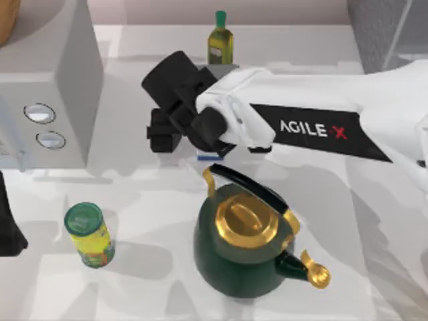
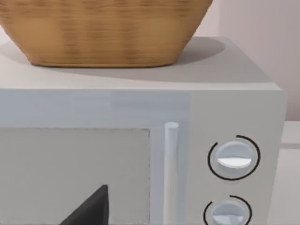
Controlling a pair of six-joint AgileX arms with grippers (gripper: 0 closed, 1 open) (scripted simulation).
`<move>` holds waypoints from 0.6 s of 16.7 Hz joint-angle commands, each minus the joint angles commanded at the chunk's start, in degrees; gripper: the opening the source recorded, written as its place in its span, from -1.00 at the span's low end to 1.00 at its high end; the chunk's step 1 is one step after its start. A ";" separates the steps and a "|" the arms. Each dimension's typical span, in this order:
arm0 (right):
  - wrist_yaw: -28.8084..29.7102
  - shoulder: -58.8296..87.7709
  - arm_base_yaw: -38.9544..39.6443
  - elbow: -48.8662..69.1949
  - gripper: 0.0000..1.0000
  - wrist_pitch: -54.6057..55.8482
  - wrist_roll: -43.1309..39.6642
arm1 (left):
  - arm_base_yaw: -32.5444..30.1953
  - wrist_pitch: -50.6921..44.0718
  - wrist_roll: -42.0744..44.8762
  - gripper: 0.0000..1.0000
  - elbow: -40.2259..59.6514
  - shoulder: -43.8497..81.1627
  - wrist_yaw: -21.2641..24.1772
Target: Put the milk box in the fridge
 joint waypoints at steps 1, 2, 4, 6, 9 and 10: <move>-0.18 0.34 -0.39 0.61 1.00 0.08 -0.49 | 0.00 0.00 0.00 1.00 0.00 0.00 0.00; -0.45 1.02 -0.99 1.42 1.00 0.30 -1.12 | 0.00 0.00 0.00 1.00 0.00 0.00 0.00; -0.96 3.30 -2.16 3.04 1.00 1.38 -2.21 | 0.00 0.00 0.00 1.00 0.00 0.00 0.00; -1.13 5.99 -2.61 4.17 1.00 3.04 -2.57 | 0.00 0.00 0.00 1.00 0.00 0.00 0.00; -1.00 7.97 -2.30 4.55 1.00 4.47 -2.35 | 0.00 0.00 0.00 1.00 0.00 0.00 0.00; -1.00 7.97 -2.30 4.55 1.00 4.47 -2.35 | 0.00 0.00 0.00 1.00 0.00 0.00 0.00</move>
